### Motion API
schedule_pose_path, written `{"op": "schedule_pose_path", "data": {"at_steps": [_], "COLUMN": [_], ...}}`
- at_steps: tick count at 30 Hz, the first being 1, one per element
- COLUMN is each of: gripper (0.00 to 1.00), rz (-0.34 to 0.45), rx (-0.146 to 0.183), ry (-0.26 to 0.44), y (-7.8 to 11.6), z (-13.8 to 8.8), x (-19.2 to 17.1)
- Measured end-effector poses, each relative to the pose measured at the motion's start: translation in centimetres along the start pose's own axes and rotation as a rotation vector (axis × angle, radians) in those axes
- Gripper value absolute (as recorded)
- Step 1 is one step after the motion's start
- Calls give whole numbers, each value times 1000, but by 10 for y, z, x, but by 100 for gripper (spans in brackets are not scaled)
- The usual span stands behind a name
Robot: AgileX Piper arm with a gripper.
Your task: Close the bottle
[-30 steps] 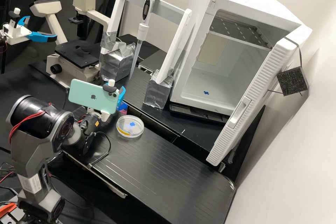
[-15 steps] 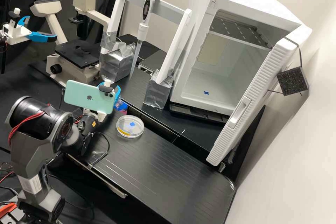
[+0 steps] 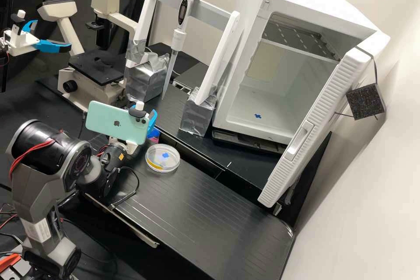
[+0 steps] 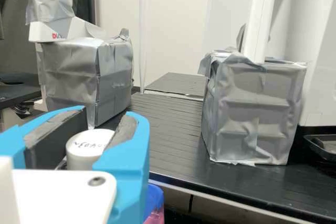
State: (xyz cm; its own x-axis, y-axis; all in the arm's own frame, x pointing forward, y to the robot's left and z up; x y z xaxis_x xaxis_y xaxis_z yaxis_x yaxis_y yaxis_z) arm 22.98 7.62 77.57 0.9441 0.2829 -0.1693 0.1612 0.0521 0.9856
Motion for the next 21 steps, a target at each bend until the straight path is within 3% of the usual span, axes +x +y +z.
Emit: {"op": "schedule_pose_path", "data": {"at_steps": [13,21], "gripper": [0,0], "rz": [-30,-15], "rx": [-13,-2], "ry": [-1,-2], "y": [-6,-3], "z": [5,6], "x": [-12,-15]}}
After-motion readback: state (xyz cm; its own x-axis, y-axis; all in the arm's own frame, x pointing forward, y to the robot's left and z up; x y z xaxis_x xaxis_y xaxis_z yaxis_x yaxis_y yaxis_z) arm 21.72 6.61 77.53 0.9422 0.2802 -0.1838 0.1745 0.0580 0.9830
